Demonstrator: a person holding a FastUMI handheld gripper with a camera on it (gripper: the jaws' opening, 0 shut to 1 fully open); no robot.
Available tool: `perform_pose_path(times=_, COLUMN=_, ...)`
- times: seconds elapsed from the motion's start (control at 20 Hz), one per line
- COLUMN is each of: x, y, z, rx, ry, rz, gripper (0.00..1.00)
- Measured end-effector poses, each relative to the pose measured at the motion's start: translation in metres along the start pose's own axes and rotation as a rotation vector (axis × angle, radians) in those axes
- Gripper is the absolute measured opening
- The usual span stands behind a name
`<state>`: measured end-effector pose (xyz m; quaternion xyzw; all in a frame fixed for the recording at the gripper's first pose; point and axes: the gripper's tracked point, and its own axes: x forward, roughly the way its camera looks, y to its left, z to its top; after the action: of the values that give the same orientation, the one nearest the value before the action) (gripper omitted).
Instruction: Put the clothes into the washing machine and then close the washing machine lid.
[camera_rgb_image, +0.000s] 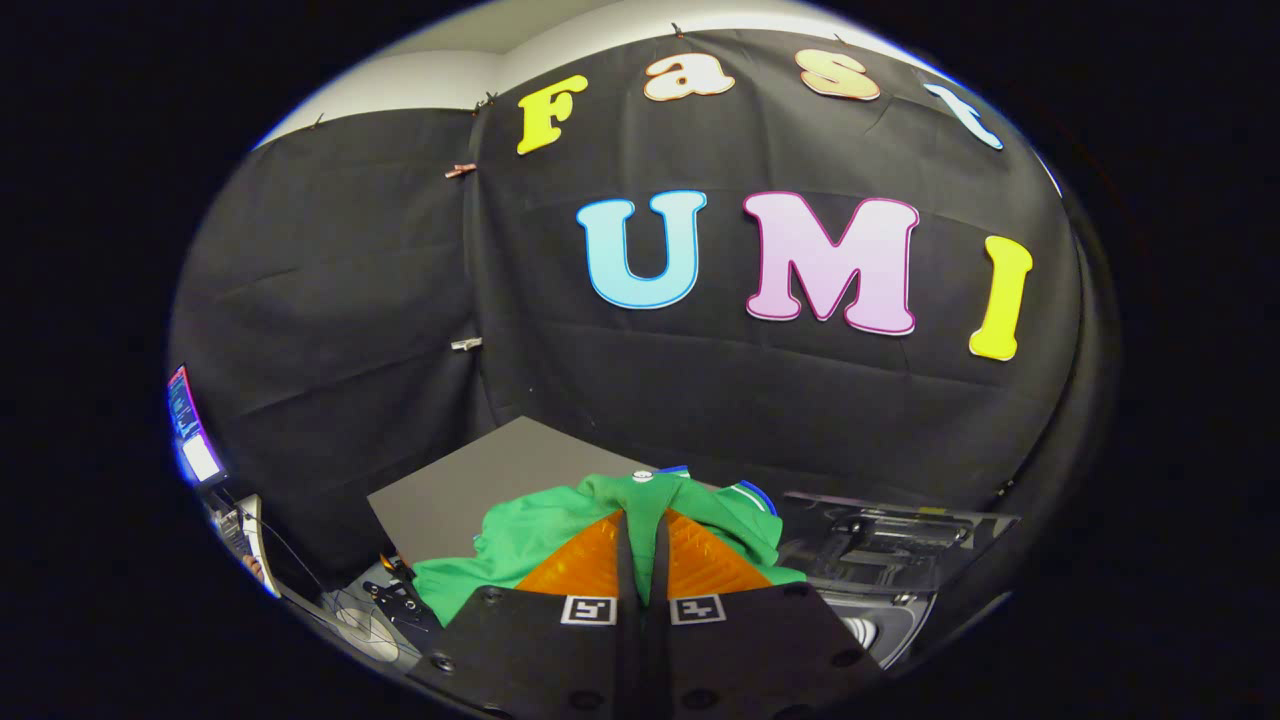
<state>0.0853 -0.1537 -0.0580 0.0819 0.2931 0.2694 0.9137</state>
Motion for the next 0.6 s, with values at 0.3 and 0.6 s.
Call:
perform_pose_path(times=0.3, x=-0.028, y=-0.089, z=0.000, rx=0.059, ry=-0.017, rz=0.019, gripper=0.05)
perform_pose_path(times=0.6, x=-0.038, y=-0.142, z=-0.025, rx=-0.008, ry=0.009, rz=0.051, gripper=0.05)
